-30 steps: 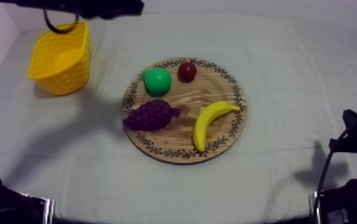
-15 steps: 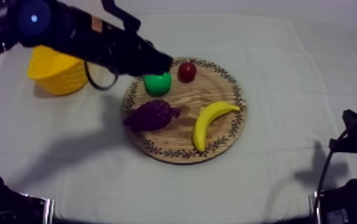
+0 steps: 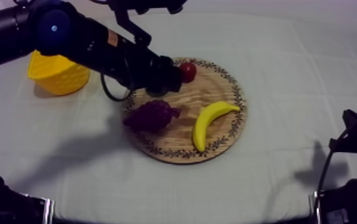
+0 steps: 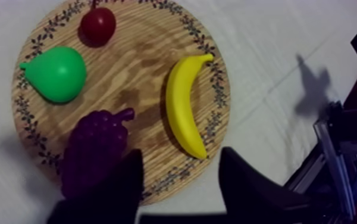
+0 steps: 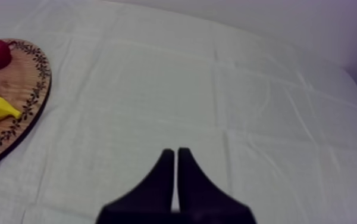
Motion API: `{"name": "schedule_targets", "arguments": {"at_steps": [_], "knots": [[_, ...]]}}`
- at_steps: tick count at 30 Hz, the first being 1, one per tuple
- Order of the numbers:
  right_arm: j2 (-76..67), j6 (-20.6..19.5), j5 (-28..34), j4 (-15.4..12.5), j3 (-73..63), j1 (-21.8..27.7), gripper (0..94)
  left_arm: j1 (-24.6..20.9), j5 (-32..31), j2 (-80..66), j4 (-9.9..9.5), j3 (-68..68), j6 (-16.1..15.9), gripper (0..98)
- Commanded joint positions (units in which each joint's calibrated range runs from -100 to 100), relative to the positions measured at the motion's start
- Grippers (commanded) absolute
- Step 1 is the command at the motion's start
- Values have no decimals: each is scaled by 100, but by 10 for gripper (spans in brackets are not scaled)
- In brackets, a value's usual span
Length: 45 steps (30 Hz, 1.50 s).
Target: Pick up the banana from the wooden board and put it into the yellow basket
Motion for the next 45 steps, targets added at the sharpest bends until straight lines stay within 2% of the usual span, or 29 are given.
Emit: {"name": "schedule_targets", "arguments": {"at_steps": [1,9,21,31,45], "knots": [[-2,1,-5,1,-3,0,3,17,10,-4,-43,-2,20,639],[-2,-3,-5,1,-3,0,3,41,73,168,-56,-145,2,670],[-2,-1,-5,1,-3,0,3,143,409,1407,160,-604,-103,667],[-2,1,-5,1,-3,0,3,346,1277,2716,12,-1978,169,669],[-2,1,-5,1,-3,0,3,402,2796,4067,-364,-3625,490,668]]}}
